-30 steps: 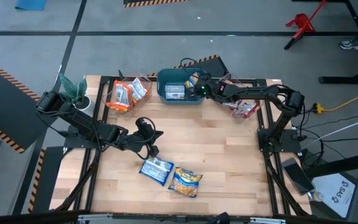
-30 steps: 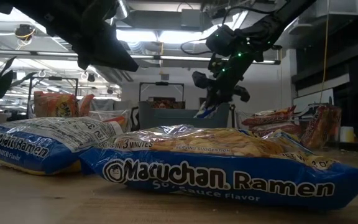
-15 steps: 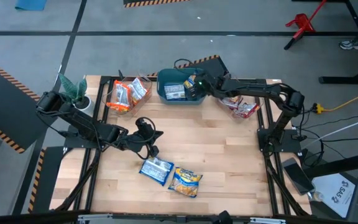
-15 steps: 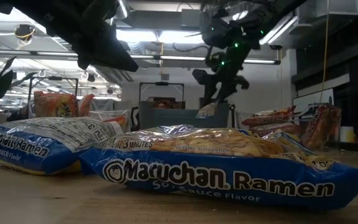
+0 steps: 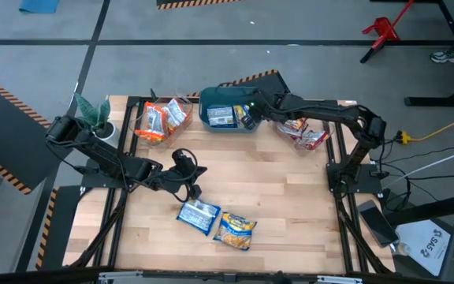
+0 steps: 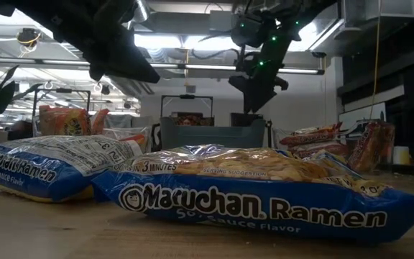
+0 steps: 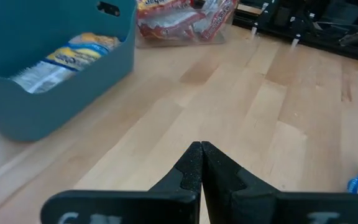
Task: Sort Maruchan noodles
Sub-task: Put the blue noodle pack into the blue bin
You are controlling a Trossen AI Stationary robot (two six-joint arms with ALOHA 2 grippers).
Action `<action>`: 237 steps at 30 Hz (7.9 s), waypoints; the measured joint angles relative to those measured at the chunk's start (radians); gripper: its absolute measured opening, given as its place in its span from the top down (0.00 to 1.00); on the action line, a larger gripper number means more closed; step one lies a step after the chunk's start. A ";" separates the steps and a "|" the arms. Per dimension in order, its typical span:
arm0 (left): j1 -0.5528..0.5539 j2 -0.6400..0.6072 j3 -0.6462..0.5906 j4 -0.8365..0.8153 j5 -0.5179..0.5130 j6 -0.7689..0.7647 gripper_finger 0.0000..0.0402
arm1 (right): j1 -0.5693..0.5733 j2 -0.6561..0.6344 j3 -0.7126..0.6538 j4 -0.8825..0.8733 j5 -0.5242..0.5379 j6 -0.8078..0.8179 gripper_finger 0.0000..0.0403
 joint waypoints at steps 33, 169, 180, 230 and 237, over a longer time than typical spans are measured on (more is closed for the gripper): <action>-0.526 0.185 -0.100 -0.007 0.098 -0.604 1.00 | 0.555 0.304 -0.001 0.536 -0.545 0.186 0.31; -0.394 0.085 -0.100 -0.032 -0.031 -0.582 1.00 | 0.115 0.323 0.039 0.663 0.258 -1.560 0.91; -0.394 0.085 -0.100 -0.032 -0.029 -0.588 1.00 | 0.113 0.323 0.135 0.521 0.164 -1.416 0.90; -0.388 0.085 -0.100 -0.069 -0.034 -0.605 1.00 | 0.134 0.407 0.347 0.085 -0.137 -0.967 0.95; -0.376 0.085 -0.100 -0.082 -0.034 -0.605 1.00 | 0.125 0.408 0.347 0.179 -0.173 -0.990 0.99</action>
